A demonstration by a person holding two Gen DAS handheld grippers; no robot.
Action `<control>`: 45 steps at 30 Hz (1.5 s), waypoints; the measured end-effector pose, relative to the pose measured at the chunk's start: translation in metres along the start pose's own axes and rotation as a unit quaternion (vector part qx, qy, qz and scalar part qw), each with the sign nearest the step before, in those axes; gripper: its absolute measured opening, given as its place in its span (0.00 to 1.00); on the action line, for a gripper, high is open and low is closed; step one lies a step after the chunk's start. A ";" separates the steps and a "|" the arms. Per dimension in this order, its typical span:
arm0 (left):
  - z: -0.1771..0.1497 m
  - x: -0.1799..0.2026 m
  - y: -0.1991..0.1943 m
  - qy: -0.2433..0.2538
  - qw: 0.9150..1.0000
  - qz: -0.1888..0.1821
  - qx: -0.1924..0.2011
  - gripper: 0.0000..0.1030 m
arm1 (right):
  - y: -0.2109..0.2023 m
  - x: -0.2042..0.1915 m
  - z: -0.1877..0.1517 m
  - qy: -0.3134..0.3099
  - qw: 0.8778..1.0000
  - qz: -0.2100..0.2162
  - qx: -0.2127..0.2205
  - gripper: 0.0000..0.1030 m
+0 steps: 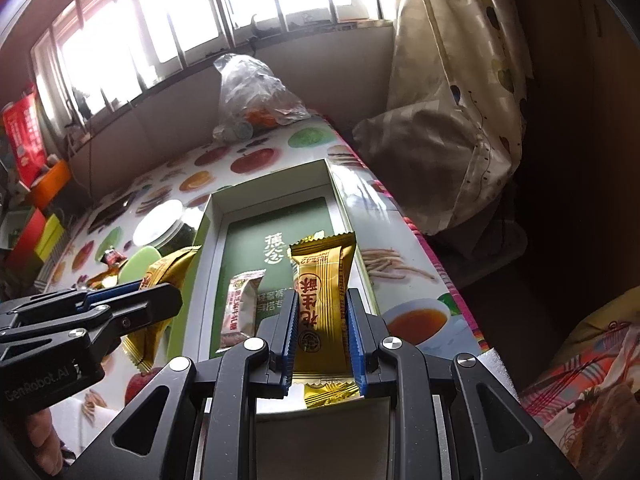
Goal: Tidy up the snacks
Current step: 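Carry both yellow packets into the green box and open both grippers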
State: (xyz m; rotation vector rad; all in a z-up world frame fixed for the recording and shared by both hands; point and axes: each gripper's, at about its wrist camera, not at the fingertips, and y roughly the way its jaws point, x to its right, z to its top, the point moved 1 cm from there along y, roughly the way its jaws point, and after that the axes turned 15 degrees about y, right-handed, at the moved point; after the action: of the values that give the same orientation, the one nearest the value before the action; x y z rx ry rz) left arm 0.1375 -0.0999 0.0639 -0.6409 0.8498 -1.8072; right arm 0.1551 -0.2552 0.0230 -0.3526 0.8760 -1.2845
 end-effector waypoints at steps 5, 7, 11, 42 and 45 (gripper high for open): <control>-0.002 0.005 0.010 0.007 1.000 -0.002 -0.013 0.23 | 0.009 0.005 -0.001 -0.006 1.000 -0.002 -0.011 0.21; -0.002 0.007 0.012 0.010 1.000 -0.001 -0.015 0.23 | 0.011 0.007 -0.002 -0.005 1.000 -0.003 -0.013 0.21; -0.003 0.009 0.017 0.012 1.000 0.000 -0.023 0.23 | 0.013 0.008 -0.001 -0.010 1.000 0.000 -0.011 0.22; -0.009 0.013 0.027 0.010 0.999 0.001 -0.045 0.25 | 0.018 0.002 0.001 -0.033 0.999 0.005 -0.015 0.29; -0.009 0.014 0.024 0.010 0.999 0.001 -0.042 0.29 | 0.017 0.002 0.000 -0.033 0.999 0.003 -0.016 0.29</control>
State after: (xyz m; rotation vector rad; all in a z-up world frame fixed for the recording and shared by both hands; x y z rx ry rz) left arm 0.1389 -0.1167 0.0397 -0.6771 0.9440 -1.7858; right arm 0.1671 -0.2520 0.0112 -0.4151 0.8407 -1.2482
